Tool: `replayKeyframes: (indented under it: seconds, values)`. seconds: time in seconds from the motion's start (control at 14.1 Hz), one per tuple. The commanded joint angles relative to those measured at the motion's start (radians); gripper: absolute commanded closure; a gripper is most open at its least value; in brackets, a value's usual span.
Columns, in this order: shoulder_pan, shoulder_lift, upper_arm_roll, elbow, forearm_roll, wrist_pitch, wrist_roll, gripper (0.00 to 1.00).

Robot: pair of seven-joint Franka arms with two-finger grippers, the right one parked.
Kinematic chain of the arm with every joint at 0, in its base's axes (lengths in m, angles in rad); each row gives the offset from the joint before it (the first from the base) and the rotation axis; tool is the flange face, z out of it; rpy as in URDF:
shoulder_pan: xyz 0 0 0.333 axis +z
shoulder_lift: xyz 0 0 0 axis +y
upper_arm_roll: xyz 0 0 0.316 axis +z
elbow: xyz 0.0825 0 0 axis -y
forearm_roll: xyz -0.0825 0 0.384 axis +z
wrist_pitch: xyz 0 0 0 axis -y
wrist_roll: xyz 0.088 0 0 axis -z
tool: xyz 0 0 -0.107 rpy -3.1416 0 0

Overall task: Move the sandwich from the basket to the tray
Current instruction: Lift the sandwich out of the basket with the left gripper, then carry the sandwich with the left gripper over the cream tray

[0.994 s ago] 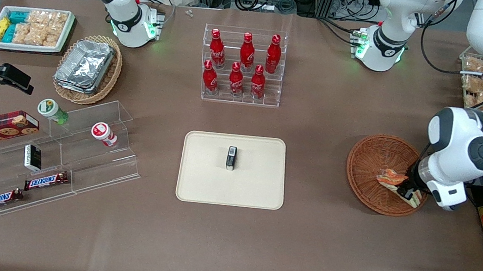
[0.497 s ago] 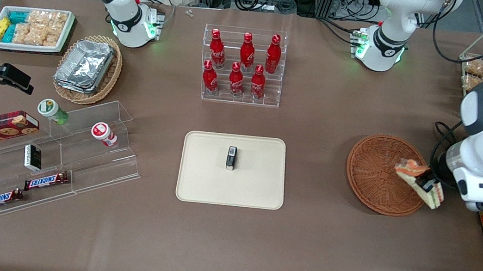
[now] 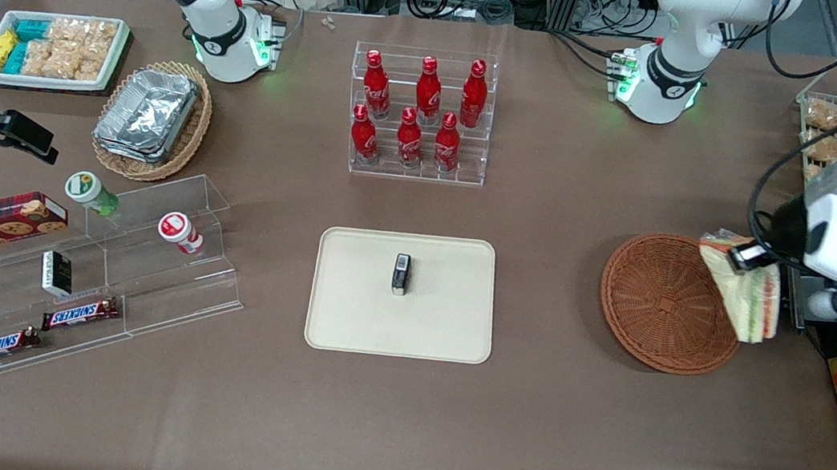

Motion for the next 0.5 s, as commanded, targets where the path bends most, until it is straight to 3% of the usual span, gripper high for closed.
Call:
replayKeyframes:
  seconds: [0.0,0.14,0.28,0.43]
  values:
    - [-0.001,0.091,-0.112,0.047,0.009,-0.024,0.013,1.0]
    - [-0.001,0.143,-0.178,0.056,0.003,-0.013,0.0,0.93]
    - [-0.001,0.207,-0.243,0.085,0.012,0.04,0.016,0.94]
    - [-0.003,0.281,-0.313,0.096,0.077,0.106,0.012,0.94]
